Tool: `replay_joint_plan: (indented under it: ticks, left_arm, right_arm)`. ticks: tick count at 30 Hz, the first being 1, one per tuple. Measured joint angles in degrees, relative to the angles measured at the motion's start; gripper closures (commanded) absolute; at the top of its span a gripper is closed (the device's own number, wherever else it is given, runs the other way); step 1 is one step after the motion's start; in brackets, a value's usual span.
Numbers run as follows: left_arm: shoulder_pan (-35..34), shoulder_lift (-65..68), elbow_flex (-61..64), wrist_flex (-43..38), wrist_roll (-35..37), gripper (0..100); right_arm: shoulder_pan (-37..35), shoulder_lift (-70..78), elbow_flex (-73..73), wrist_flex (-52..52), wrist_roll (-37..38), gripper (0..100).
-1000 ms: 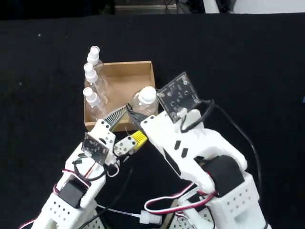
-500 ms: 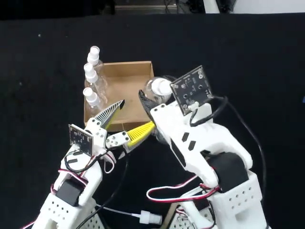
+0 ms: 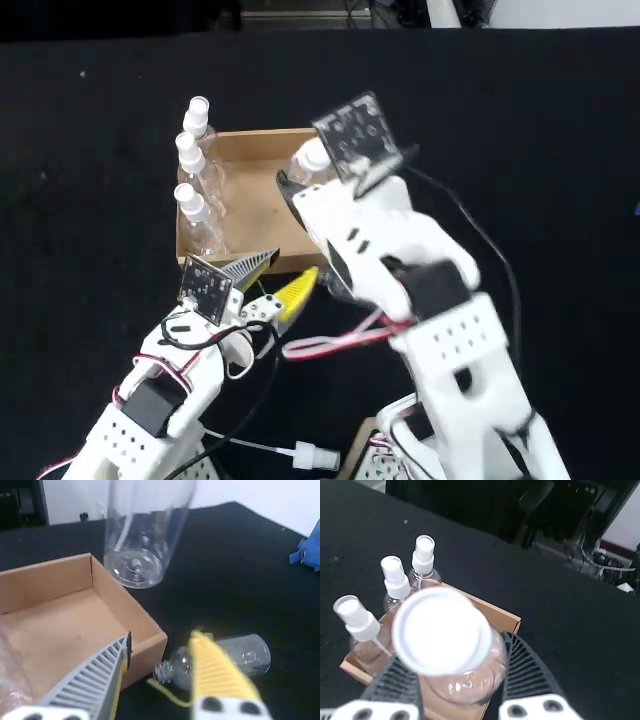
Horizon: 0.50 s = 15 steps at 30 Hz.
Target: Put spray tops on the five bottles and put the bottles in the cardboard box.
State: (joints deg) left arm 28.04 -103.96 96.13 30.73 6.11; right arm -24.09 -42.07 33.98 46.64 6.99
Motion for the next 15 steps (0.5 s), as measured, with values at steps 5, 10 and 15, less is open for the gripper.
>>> replay_joint_plan:
  ticks: [5,10,15]
  left_arm:
    - [0.00,0.00,0.00,1.58,0.00,95]
    - [0.00,0.00,0.00,1.67,0.00,97]
    - [0.00,0.00,0.00,6.95,0.00,97]
  right_arm:
    - [0.00,8.00,-0.09,-4.31,0.00,98.8]
    - [0.00,13.36,-0.09,-8.35,0.00,98.8]
    - [0.35,16.97,-0.09,-13.54,-3.52,98.8]
